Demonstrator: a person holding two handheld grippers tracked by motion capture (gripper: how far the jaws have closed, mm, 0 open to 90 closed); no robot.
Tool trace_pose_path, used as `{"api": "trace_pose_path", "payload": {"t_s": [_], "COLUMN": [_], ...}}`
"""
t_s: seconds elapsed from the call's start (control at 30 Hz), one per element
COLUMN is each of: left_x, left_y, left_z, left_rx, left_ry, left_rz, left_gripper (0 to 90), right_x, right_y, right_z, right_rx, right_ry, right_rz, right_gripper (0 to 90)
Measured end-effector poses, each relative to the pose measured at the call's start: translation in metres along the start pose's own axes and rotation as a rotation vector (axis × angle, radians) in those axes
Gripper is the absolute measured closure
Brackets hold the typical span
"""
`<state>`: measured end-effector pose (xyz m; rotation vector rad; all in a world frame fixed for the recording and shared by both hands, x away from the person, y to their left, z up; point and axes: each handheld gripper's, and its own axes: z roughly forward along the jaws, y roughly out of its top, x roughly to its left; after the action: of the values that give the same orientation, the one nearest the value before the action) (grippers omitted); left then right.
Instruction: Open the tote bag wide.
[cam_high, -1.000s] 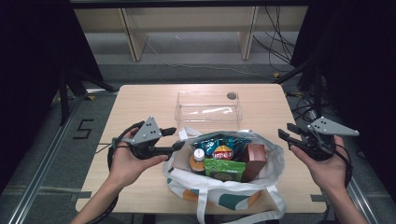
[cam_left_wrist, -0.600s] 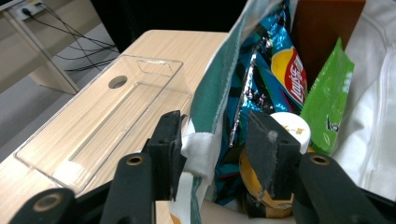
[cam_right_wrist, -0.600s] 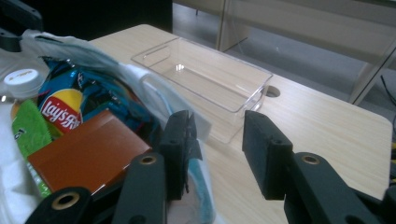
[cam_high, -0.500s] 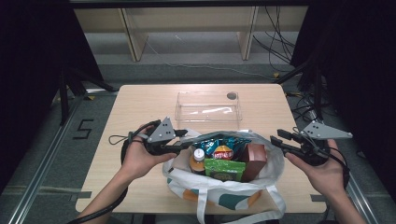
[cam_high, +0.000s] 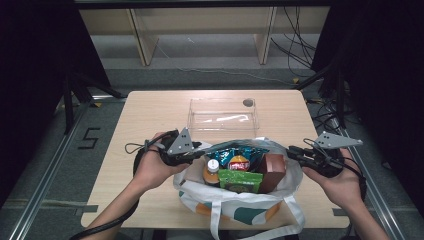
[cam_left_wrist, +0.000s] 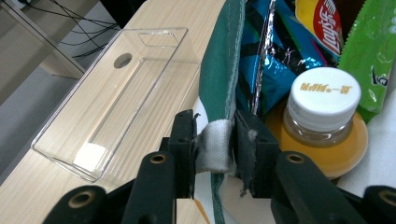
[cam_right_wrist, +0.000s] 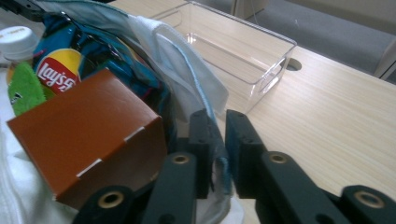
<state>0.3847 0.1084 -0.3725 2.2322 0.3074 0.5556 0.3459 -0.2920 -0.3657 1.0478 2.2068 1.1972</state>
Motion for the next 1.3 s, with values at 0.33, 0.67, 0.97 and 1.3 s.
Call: {"api": "trace_pose_path", "payload": {"t_s": [0.33,0.67,0.97,1.3], "left_x": [0.003,0.004,0.0,-0.002], "left_y": [-0.002,-0.011,-0.025,-0.033], "left_z": [0.009,0.02,0.034,0.046], "left_rx": [0.017,0.032,0.04,0.02], "left_ry": [-0.001,0.021,0.009,0.01], "left_rz": [-0.014,-0.06,-0.101,-0.147], "left_gripper": [77.0,77.3,77.7,78.0], "right_x": [-0.005,-0.004,-0.007,-0.01], "right_y": [-0.001,-0.004,-0.01,-0.019], "right_z": [0.007,0.018,0.026,0.034], "right_rx": [0.018,0.052,0.072,0.079], "right_ry": [-0.01,-0.037,-0.033,-0.036], "right_rz": [-0.02,-0.033,-0.02,0.008], "right_gripper": [85.8,85.9,85.8,85.7]}}
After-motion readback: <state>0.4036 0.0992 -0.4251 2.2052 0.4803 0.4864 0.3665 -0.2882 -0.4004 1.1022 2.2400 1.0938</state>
